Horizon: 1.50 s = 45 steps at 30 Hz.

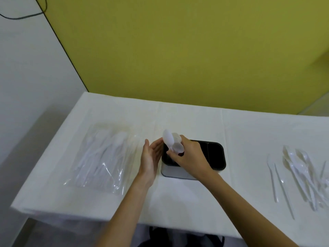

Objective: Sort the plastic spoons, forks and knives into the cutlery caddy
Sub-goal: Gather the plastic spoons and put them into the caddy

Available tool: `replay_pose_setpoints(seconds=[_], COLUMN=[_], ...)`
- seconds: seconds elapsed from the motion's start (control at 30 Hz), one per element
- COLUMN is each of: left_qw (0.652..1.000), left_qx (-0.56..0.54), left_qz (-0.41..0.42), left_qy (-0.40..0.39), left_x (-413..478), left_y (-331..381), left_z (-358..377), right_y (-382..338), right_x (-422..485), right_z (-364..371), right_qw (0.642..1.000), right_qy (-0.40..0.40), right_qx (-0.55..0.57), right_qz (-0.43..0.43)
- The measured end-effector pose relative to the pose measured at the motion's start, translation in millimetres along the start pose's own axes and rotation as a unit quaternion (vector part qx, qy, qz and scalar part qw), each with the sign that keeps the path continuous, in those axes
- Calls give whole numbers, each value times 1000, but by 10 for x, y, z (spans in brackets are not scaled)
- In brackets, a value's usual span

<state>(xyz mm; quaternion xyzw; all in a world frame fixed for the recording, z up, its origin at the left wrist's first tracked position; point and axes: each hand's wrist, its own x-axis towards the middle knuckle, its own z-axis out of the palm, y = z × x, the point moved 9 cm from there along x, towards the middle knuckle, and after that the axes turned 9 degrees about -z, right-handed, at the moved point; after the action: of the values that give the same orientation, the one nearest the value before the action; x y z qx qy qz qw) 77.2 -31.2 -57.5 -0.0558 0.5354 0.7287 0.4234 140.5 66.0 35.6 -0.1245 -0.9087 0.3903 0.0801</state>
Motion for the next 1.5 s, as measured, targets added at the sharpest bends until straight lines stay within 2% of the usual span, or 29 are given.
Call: replay_pose_setpoints(seconds=[0.33,0.47,0.63,1.1,1.27,1.5], left_qw=[999,999,999,998,998,998], left_qx=[39,35,32,64,65,53], left_qz=[7,5,-1,15,13,32], left_qy=[3,2,4,-10,-12,27], left_x=[-94,-106,-99,-154,-157,-132], left_y=[-117,-165,-178,-91,-86,198], left_z=[42,21,3,87,99,59], right_y=[0,-66,-182,-92,-66,-87], right_x=[-102,-136,-98,58,72,-5], right_z=[-109,-87,19,58,72,39], right_qw=[997,993,990,997,999,996], right_qy=[71,93,51,-21,-20,-48], right_qx=[1,-12,-59,-40,-24,-25], right_qz=[-21,-74,-121,-57,-30,-71])
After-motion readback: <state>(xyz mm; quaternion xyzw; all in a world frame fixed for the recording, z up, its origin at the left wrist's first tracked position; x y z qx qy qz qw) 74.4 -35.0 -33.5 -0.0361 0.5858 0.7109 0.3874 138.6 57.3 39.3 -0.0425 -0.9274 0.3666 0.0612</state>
